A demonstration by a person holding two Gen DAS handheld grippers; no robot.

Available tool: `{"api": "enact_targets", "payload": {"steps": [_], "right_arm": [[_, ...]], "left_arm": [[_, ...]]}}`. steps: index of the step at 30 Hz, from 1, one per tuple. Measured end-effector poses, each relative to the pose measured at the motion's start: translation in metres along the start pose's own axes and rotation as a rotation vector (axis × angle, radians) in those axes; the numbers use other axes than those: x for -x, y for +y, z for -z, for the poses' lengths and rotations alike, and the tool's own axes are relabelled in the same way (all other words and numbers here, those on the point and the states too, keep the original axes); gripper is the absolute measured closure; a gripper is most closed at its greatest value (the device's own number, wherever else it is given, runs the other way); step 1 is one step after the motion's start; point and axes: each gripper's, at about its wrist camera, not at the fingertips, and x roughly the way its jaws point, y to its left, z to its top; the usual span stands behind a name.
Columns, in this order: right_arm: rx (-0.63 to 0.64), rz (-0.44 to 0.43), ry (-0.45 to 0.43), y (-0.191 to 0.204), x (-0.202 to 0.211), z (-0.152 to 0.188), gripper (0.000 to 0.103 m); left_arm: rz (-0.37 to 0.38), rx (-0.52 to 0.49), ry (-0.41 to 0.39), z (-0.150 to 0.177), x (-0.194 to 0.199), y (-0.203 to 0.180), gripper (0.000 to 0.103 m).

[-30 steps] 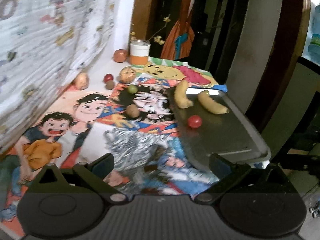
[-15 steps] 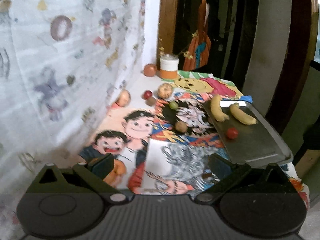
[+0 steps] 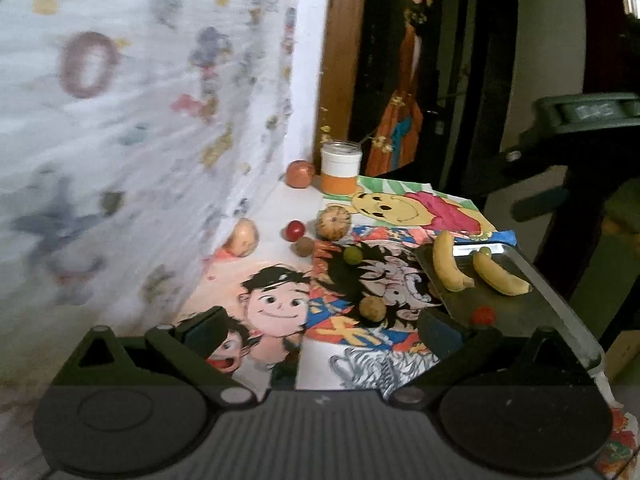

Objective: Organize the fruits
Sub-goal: 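Move the right tool to a green grape while the left tool approaches a small brown round fruit, then close the right tool on the green grape while the left tool grasps the brown fruit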

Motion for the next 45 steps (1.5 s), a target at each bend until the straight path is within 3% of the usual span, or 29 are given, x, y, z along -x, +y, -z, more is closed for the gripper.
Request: {"api": "enact_targets", "payload": {"steps": [7, 14, 30, 45], "right_arm": [[0.052, -0.030, -0.027, -0.039, -0.059, -0.002, 0.001], [0.090, -0.079, -0.060, -0.066, -0.113, -0.002, 0.006], [0.145, -0.041, 0.009, -0.082, -0.190, -0.006, 0.040], [0.161, -0.033, 0.016, -0.076, -0.210, -0.014, 0.056]], "left_arm": [[0.055, -0.003, 0.002, 0.004, -0.052, -0.016, 0.000], [0.057, -0.031, 0.024, 0.008, -0.094, -0.031, 0.001], [0.060, -0.019, 0.063, 0.014, -0.137, -0.036, 0.036], [0.069, 0.024, 0.117, 0.015, -0.149, -0.031, 0.059]]}}
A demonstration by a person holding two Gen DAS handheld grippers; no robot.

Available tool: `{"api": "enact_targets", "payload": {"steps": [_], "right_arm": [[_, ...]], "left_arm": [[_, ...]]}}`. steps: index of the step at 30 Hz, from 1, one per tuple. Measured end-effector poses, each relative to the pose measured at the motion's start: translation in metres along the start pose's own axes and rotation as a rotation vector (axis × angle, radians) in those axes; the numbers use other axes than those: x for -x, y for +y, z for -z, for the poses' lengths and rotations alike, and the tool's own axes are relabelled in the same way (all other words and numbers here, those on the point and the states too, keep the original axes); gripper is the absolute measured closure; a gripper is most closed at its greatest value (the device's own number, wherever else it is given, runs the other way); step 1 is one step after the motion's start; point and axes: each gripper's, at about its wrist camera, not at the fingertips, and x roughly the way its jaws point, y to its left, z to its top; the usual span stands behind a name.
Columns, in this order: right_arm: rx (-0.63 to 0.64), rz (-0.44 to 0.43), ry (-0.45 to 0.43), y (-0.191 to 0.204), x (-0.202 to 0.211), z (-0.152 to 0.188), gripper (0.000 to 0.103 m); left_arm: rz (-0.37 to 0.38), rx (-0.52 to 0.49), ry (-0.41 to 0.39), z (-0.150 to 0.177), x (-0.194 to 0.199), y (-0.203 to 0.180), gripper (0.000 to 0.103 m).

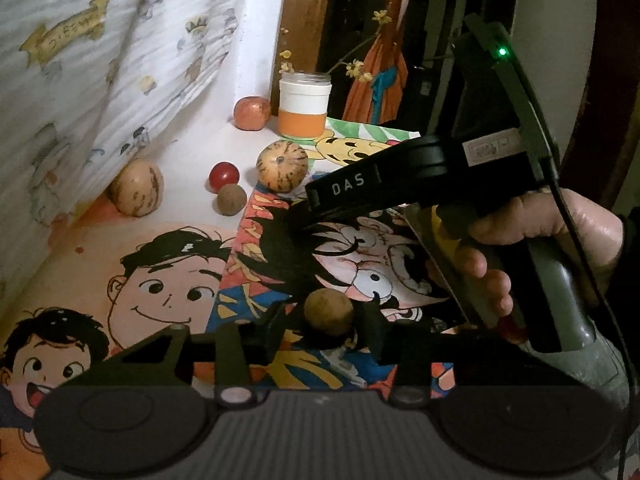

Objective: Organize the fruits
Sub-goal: 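Close the right tool on the green grape while the left tool grasps the brown fruit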

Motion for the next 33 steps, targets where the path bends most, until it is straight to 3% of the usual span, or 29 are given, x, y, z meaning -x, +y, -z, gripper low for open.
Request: {"api": "enact_targets", "payload": {"steps": [9, 18, 26, 33], "right_arm": [[0.080, 0.017, -0.003, 0.014, -0.003, 0.003, 0.076], [0.055, 0.035, -0.017, 0.011, 0.014, 0.010, 0.076], [-0.032, 0.015, -0.070, 0.006, 0.067, 0.023, 0.076], [-0.079, 0.071, -0.218, 0.004, 0.139, 0.040, 0.076]], "left_arm": [[0.018, 0.032, -0.003, -0.002, -0.002, 0.003, 0.073], [0.012, 0.050, -0.007, -0.001, 0.001, 0.005, 0.073], [0.022, 0.075, -0.001, 0.000, 0.013, 0.001, 0.073], [0.058, 0.079, -0.015, 0.000, 0.030, -0.012, 0.073]]}}
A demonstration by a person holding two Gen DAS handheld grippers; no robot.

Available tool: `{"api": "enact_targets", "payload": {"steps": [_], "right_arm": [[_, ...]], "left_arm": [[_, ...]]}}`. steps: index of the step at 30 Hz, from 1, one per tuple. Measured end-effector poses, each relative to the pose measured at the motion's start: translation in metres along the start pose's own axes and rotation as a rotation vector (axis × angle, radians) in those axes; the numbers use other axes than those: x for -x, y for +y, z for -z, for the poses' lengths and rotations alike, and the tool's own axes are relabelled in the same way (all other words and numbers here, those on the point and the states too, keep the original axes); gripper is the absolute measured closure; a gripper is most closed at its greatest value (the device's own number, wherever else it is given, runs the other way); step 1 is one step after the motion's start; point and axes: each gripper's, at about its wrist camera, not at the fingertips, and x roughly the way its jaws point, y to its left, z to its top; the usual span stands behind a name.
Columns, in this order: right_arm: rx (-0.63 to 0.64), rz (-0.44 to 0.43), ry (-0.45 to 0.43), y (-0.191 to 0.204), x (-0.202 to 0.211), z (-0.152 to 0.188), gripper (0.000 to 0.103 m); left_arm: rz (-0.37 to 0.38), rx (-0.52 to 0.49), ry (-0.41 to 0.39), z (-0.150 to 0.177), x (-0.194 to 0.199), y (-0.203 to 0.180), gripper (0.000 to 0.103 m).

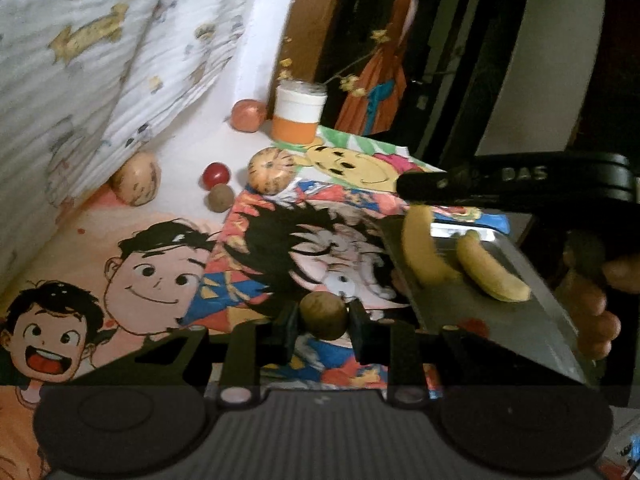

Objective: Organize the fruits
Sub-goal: 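Close the right tool on the green grape while the left tool grasps the brown fruit, then carry the grape in the right tool and brown fruit in the left tool over the tray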

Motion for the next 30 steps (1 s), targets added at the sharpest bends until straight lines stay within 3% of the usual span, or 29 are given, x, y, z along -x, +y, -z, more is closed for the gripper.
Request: {"api": "enact_targets", "payload": {"steps": [5, 15, 24, 30], "right_arm": [[0.015, 0.061, -0.060, -0.007, 0.045, 0.007, 0.076], [0.002, 0.130, -0.030, -0.032, 0.094, 0.045, 0.076], [-0.018, 0.161, 0.053, -0.058, 0.097, 0.077, 0.076], [-0.012, 0.137, 0.095, -0.063, 0.086, 0.086, 0.076]], "left_arm": [[0.036, -0.025, -0.012, 0.001, 0.009, -0.021, 0.073], [0.124, -0.104, 0.003, 0.009, 0.007, -0.065, 0.073], [0.160, -0.166, 0.064, 0.026, -0.007, -0.088, 0.073], [0.139, -0.219, 0.083, 0.033, -0.012, -0.099, 0.073]]}}
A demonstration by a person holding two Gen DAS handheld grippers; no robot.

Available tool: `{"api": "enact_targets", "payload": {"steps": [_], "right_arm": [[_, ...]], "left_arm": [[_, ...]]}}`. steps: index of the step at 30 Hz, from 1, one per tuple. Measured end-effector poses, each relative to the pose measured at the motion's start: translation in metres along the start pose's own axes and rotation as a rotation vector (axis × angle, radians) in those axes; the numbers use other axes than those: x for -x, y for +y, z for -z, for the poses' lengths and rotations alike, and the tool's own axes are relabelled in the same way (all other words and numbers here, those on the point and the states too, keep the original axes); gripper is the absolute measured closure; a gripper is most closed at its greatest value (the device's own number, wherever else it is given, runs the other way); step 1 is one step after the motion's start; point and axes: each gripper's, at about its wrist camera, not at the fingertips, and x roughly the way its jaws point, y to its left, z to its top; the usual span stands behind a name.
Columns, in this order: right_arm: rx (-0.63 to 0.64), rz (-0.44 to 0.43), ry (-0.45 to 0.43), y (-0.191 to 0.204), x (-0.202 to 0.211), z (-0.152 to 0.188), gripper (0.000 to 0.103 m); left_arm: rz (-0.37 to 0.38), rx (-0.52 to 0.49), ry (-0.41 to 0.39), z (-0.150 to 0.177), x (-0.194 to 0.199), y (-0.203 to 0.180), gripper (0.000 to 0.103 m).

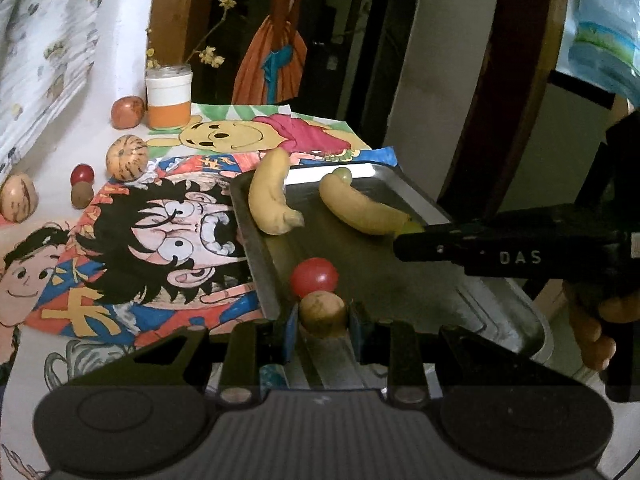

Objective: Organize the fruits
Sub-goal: 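Carry the grape in the right tool and brown fruit in the left tool over the tray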

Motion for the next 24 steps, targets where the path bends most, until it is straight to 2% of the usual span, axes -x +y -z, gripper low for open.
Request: {"api": "enact_targets", "payload": {"steps": [14, 24], "right_arm": [[-0.005, -0.012, 0.044, -0.005, -0.008, 0.011, 0.076], [0.016, -0.023, 0.050, 0.000, -0.005, 0.013, 0.076]], "left_arm": [[-0.043, -0.095, 0.017, 0.005, -0.006, -0.017, 0.073], [-0.034, -0.078, 0.021, 0.006, -0.007, -0.016, 0.072]]}}
